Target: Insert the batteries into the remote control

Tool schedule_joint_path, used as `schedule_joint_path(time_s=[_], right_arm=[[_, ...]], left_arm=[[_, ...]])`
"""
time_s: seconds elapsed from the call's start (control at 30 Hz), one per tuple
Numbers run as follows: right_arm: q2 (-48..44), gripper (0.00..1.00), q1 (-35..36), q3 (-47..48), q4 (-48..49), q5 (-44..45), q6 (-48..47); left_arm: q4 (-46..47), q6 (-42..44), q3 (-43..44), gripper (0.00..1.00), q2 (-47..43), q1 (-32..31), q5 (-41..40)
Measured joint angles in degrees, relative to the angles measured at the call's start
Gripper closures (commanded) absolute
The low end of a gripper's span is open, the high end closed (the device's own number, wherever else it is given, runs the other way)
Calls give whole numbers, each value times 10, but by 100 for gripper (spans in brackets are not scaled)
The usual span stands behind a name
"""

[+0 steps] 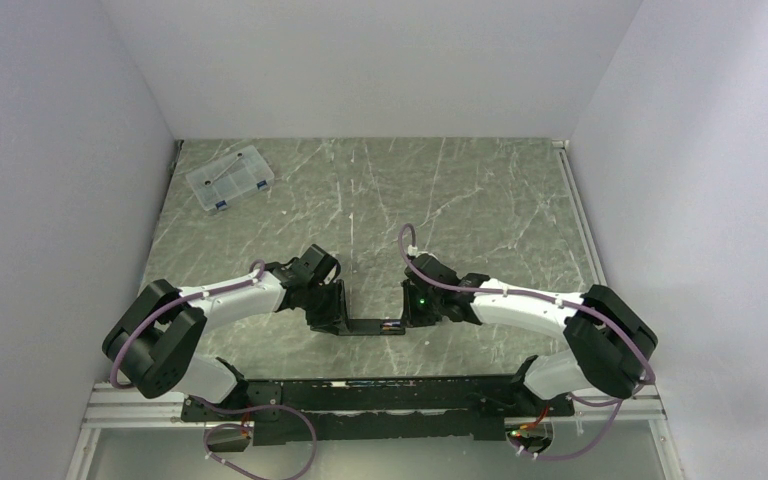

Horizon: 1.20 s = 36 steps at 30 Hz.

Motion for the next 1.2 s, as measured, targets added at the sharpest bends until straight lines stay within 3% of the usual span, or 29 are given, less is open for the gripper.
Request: schedule_joint_path(time_s=[0.5, 0.63, 1.2], right_arm=[[33, 91, -5, 22, -8, -28, -23], [44, 87, -5, 34, -18, -30, -31], [133, 80, 41, 156, -141, 35, -52]], left_arm=[[-3, 6, -1, 60, -3, 0, -1], [-6, 9, -1, 60, -3, 1, -2], [-13, 15, -10, 60, -16, 2, -4]])
